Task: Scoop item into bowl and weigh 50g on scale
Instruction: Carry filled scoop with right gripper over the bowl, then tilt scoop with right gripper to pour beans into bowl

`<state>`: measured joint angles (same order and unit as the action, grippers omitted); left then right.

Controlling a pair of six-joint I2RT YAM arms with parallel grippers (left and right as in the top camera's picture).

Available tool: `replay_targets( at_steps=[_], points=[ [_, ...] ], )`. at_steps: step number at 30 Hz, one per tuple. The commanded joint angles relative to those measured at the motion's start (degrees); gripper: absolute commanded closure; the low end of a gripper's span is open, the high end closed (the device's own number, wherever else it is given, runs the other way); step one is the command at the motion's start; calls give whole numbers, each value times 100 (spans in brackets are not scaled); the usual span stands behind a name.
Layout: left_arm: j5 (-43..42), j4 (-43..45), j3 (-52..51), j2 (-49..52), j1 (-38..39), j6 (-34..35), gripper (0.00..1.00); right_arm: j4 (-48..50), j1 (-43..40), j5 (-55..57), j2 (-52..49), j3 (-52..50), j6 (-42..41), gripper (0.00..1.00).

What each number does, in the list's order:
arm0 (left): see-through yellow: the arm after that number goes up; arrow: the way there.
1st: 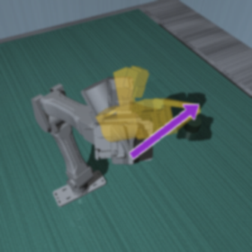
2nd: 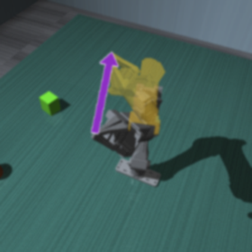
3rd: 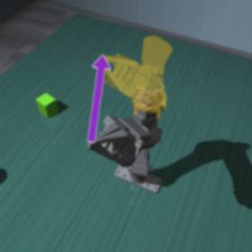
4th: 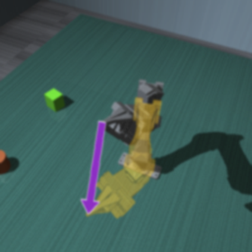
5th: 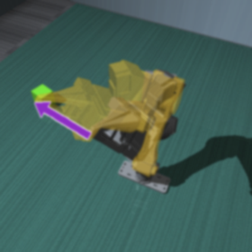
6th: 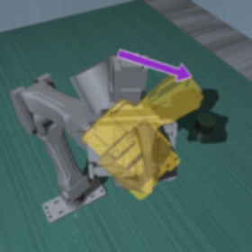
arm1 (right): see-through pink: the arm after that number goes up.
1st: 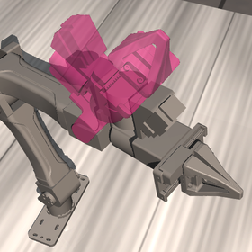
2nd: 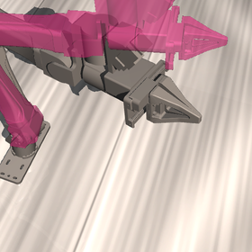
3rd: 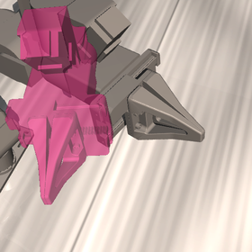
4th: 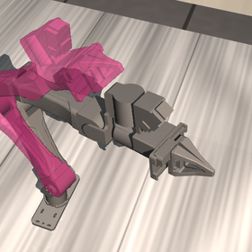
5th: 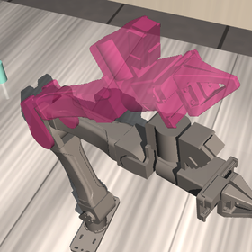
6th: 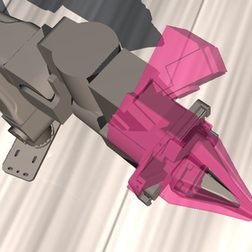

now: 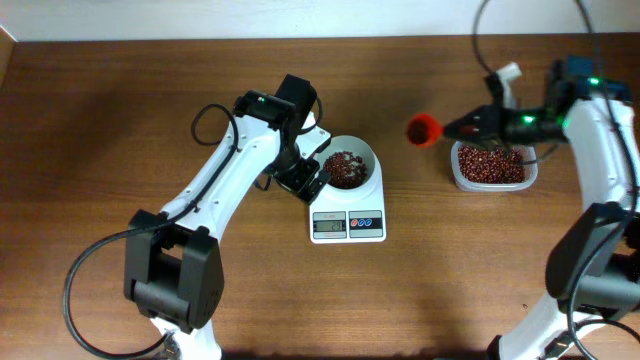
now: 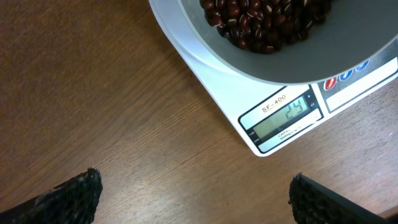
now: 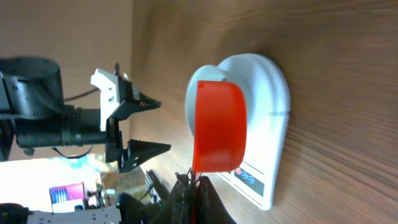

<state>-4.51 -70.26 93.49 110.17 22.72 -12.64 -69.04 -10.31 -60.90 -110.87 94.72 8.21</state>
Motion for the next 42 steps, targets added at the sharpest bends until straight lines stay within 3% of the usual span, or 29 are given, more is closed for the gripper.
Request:
replay_targets(
  at_steps=[1,5,11,17,24,32,34,36,38,40,41,42],
  points=[
    [-24,13,20,50,17,-31,1,293,680,-149,-15,109,-168,96],
    [-24,13,20,50,17,-31,1,796,1497,-87,-15,109,-269,96],
    [-22,13,20,50,17,-31,1,994,2164,1368,-15,109,-267,96],
    [-24,13,20,50,17,-31,1,846,2192,1786,4,525,-271,96],
    [-24,13,20,50,17,-31,1,192,2549,3322,57,1246,-138,96],
    [-24,13,20,50,17,-31,1,195,2813,3794,57,1246,-116,96],
    [-24,13,20,50,17,-31,1,125,2962,3611,57,1246,291,96],
    [-22,13,20,50,17,-31,1,240,3018,4262,57,1244,-251,96],
    [-22,13,20,50,17,-31,1,232,3023,3897,57,1244,262,96],
    [-22,13,20,50,17,-31,1,240,3012,4293,57,1244,-293,96],
    [-22,13,20,50,17,-31,1,225,3029,4079,57,1244,142,96],
    [-22,13,20,50,17,-31,1,249,3027,4083,55,1244,-164,96]
  ],
)
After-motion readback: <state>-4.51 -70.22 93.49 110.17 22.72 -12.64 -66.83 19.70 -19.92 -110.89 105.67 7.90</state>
